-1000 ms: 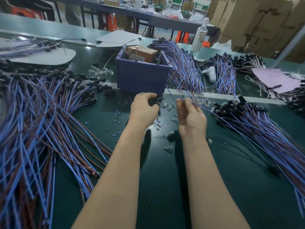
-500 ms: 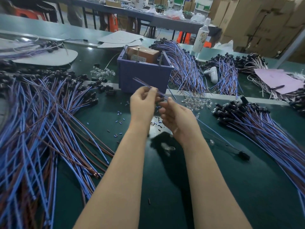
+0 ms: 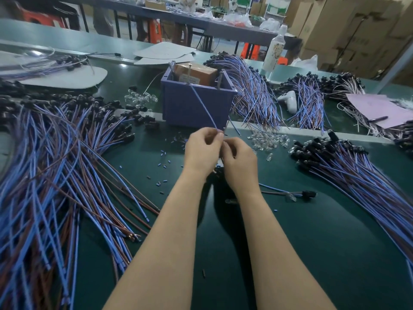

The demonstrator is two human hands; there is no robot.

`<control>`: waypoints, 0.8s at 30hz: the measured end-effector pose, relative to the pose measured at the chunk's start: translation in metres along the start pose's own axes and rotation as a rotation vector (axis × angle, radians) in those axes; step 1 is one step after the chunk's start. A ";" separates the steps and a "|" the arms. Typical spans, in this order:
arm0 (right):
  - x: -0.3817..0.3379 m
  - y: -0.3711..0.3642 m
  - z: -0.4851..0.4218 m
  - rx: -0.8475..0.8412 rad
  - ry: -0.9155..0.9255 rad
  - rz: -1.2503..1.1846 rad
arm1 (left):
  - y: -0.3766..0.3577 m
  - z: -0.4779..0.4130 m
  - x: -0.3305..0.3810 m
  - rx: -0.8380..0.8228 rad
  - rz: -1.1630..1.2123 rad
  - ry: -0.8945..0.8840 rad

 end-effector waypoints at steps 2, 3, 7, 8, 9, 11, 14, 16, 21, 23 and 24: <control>0.004 0.000 0.000 0.003 -0.029 -0.005 | -0.002 0.001 -0.002 -0.023 -0.070 0.012; 0.005 0.000 0.000 0.012 -0.039 -0.019 | -0.002 0.001 -0.003 -0.022 -0.093 0.016; 0.009 0.004 -0.002 0.074 -0.076 -0.141 | 0.000 -0.001 -0.004 -0.024 -0.096 0.019; 0.009 0.004 -0.001 0.083 -0.079 -0.160 | 0.000 -0.002 -0.003 -0.017 -0.095 0.008; 0.009 0.005 -0.001 0.089 -0.078 -0.172 | 0.000 -0.002 -0.003 -0.003 -0.086 0.001; 0.010 0.007 -0.001 0.114 -0.073 -0.184 | 0.004 -0.001 -0.003 0.054 -0.034 0.001; 0.014 0.014 -0.002 0.186 -0.065 -0.163 | 0.014 0.000 -0.008 0.167 0.103 0.019; 0.017 0.016 -0.002 0.192 -0.066 -0.140 | 0.020 0.002 -0.010 0.229 0.151 0.019; 0.015 0.007 -0.002 0.095 -0.073 -0.078 | 0.025 0.004 -0.006 0.272 0.130 -0.040; 0.013 0.005 -0.002 0.072 -0.058 -0.047 | 0.025 0.004 -0.004 0.262 0.118 -0.066; 0.012 0.004 -0.002 0.061 -0.054 -0.037 | 0.026 0.003 -0.003 0.259 0.119 -0.076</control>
Point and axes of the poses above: each hand's wrist, its own z-axis away from the middle knuckle, its own y-axis out of the back of the hand, x = y × z, the point moved 7 cm from there along -z, towards the middle knuckle, and after that the axes turned 8 degrees about -x, right-handed, at the moved point
